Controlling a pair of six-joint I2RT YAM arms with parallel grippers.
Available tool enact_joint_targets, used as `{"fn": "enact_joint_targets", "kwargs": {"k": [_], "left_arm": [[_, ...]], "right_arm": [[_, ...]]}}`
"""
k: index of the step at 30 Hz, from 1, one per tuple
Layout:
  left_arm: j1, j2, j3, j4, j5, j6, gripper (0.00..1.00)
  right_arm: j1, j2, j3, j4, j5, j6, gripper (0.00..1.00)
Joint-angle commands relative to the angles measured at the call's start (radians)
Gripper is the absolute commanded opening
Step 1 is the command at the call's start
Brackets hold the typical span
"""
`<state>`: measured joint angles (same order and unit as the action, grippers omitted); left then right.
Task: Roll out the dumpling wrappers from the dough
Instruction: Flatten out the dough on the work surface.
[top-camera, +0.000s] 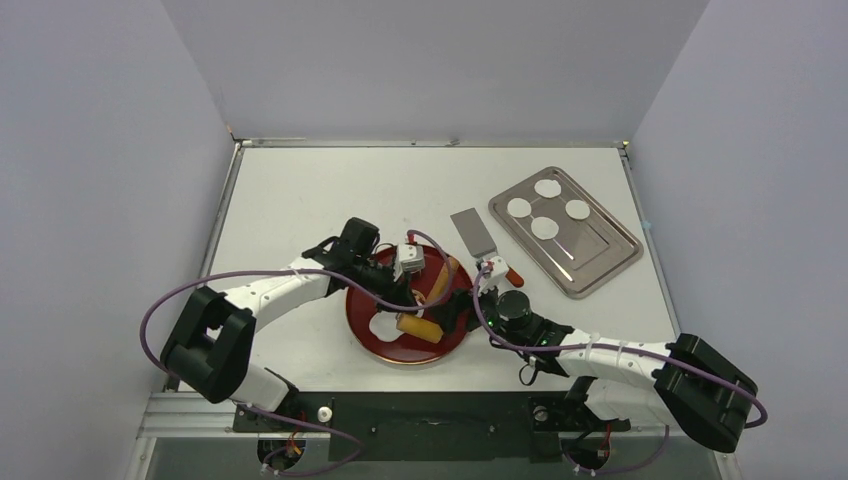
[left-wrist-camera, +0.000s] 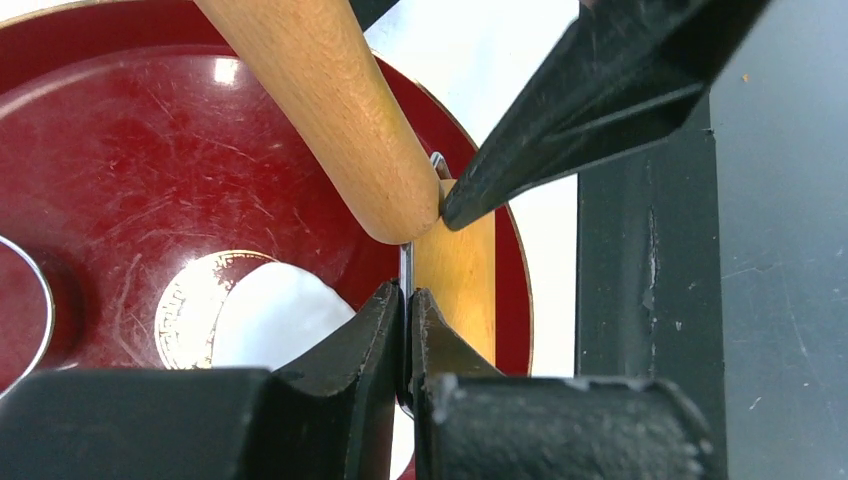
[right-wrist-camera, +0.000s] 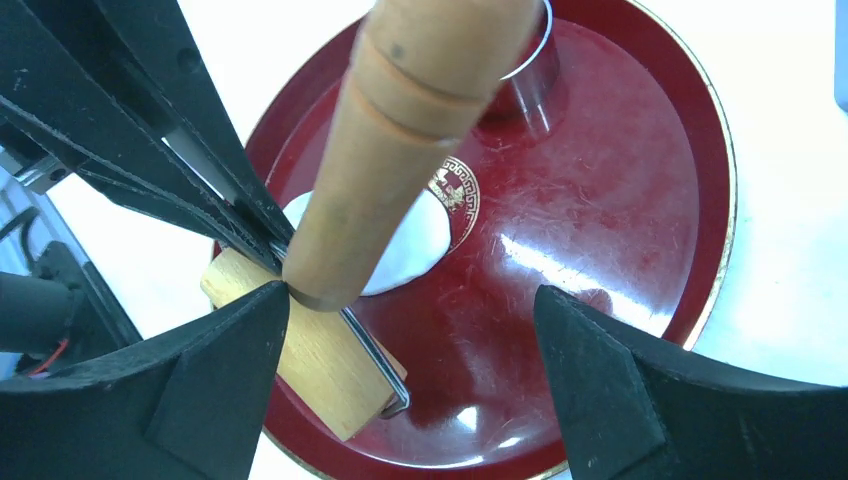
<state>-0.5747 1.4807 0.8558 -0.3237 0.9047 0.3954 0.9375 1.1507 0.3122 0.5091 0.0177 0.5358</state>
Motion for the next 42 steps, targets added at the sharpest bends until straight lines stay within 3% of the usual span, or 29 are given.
{"fn": "enact_joint_targets", "kwargs": {"k": [1, 5, 12, 18, 20, 28, 32, 35, 38, 40, 42], "left_arm": [[-0.004, -0.078, -0.006, 0.078, 0.109, 0.060, 0.00], [-0.003, -0.089, 0.014, 0.037, 0.147, 0.083, 0.00], [-0.014, -0.119, 0.011, 0.014, 0.185, 0.105, 0.00], [-0.023, -0.120, 0.007, -0.020, 0.222, 0.135, 0.00], [-0.024, -0.121, 0.006, -0.025, 0.229, 0.139, 0.00], [-0.016, -0.131, 0.024, -0.030, 0.230, 0.139, 0.00], [0.000, -0.124, 0.025, -0.030, 0.232, 0.142, 0.00], [0.001, -0.116, 0.028, -0.023, 0.241, 0.134, 0.00], [0.001, -0.118, 0.033, -0.021, 0.248, 0.129, 0.00], [0.001, -0.126, 0.033, -0.023, 0.247, 0.129, 0.00], [0.001, -0.129, 0.035, -0.028, 0.245, 0.131, 0.00]], "right_arm": [[-0.055, -0.061, -0.033, 0.228, -0.136, 0.074, 0.87], [-0.067, -0.080, -0.016, 0.288, -0.240, 0.055, 0.88], [-0.079, -0.050, 0.041, 0.249, -0.271, 0.027, 0.87], [-0.086, 0.010, 0.099, 0.280, -0.332, 0.037, 0.75], [-0.086, 0.041, 0.108, 0.294, -0.342, 0.045, 0.68], [-0.088, 0.054, 0.077, 0.349, -0.351, 0.068, 0.16], [-0.086, -0.011, 0.062, 0.272, -0.314, 0.046, 0.00], [-0.087, -0.041, 0.052, 0.249, -0.297, 0.047, 0.01], [-0.086, -0.085, 0.042, 0.225, -0.294, 0.030, 0.60], [-0.087, -0.122, 0.027, 0.214, -0.297, 0.018, 0.73], [-0.091, -0.148, 0.025, 0.183, -0.326, 0.004, 0.76]]}}
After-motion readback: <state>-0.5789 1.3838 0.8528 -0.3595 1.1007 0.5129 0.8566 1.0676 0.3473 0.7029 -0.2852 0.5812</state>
